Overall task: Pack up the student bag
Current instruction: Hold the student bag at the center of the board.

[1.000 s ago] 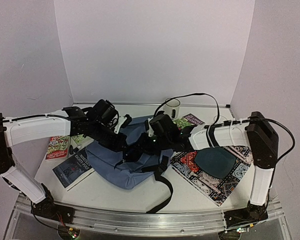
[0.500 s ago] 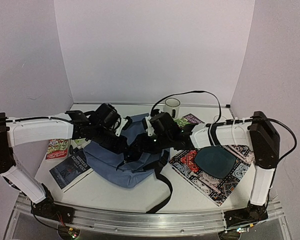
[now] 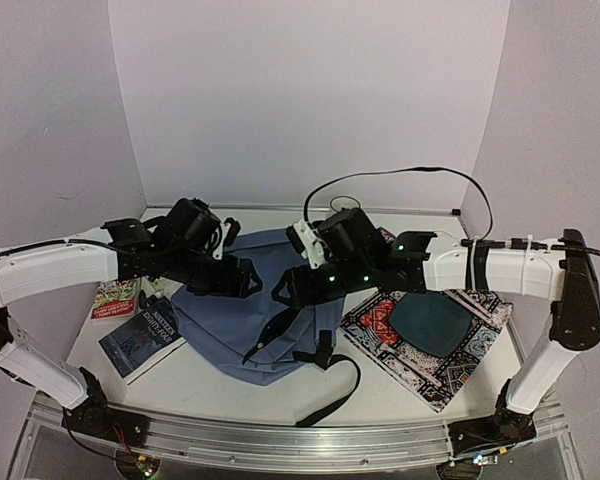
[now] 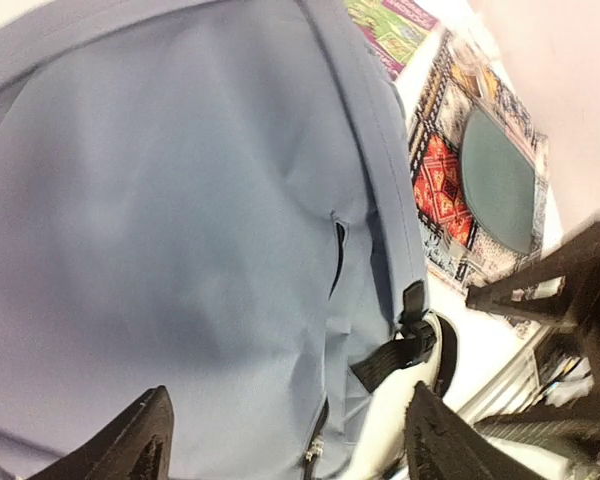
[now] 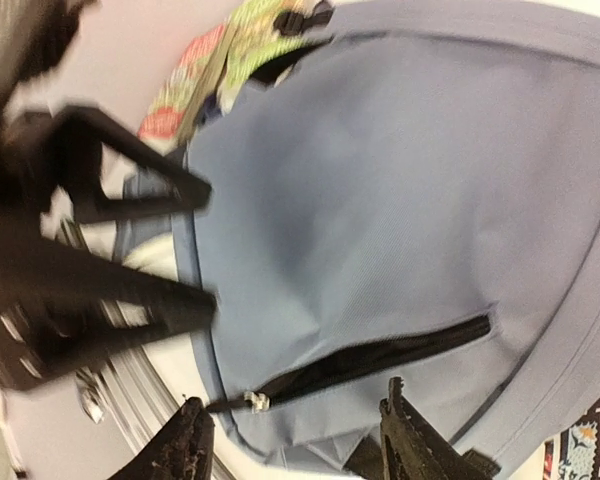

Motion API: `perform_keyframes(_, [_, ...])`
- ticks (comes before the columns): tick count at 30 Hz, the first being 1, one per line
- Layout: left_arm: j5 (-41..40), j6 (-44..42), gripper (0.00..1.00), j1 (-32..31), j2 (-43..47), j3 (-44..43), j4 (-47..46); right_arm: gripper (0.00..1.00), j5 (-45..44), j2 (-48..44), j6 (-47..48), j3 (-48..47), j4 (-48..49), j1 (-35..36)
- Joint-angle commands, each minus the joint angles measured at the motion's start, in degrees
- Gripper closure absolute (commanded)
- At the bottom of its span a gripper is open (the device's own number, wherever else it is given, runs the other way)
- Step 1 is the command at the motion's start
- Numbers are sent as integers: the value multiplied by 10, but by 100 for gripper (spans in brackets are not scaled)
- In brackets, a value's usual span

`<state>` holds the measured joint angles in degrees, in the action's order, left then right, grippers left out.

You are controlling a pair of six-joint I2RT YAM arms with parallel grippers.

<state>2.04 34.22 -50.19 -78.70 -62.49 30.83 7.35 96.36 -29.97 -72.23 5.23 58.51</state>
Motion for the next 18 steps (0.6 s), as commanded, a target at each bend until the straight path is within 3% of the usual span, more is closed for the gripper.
perform_keyframes(1, [-15, 155, 17, 2, 40, 56, 40, 40, -15, -12, 62, -5, -62, 27])
perform_keyframes(11, [-33, 342, 13, 1, 165, 204, 63, 29, -43, 11, 167, -18, -76, 102])
perform_keyframes(18, [-3, 385, 12, 0, 152, 239, 16, 22, -73, 54, 227, -51, -90, 138])
